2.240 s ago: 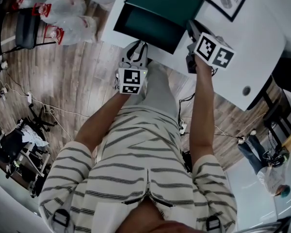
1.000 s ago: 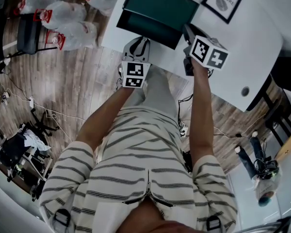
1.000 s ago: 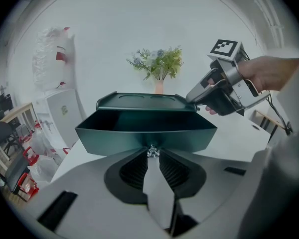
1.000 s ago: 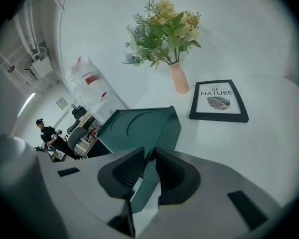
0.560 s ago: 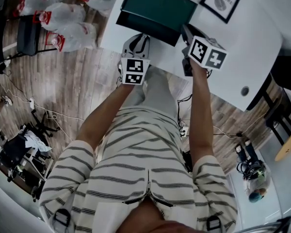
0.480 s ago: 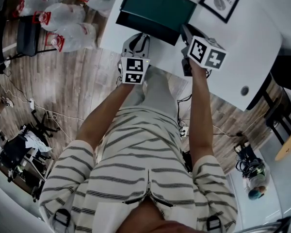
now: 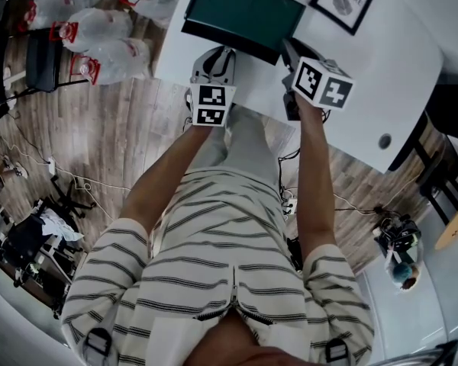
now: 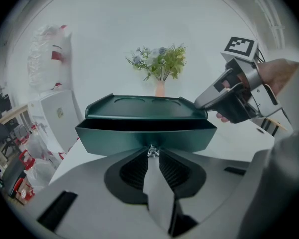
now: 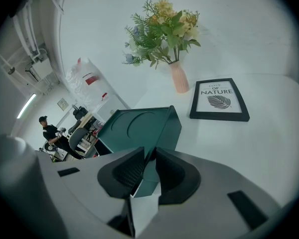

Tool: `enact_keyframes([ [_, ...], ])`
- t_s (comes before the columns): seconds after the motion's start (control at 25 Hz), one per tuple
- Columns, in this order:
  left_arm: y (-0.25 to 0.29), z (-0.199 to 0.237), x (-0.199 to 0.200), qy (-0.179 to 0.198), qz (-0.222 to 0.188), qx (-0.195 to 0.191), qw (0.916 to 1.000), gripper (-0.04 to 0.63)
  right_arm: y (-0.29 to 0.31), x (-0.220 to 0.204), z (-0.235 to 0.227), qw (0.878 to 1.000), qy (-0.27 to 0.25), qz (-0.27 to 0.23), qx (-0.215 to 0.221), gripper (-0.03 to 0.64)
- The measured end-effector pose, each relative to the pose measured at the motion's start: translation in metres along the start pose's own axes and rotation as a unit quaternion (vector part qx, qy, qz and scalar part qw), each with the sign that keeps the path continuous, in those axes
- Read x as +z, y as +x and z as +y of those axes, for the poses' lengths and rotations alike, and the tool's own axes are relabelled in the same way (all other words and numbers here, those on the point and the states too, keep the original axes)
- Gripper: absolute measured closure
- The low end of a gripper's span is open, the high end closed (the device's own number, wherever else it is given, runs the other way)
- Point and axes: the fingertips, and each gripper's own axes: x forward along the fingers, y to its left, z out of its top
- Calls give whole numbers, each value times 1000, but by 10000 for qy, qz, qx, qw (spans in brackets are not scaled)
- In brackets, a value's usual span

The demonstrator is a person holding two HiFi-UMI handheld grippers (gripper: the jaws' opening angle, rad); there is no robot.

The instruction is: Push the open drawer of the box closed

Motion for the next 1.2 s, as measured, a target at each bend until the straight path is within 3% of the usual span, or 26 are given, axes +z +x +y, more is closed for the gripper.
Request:
enact_keyframes([
  [1.2, 25, 3, 20, -63, -87, -6, 9999, 523, -1, 1, 1, 9999, 54, 28, 80, 531],
])
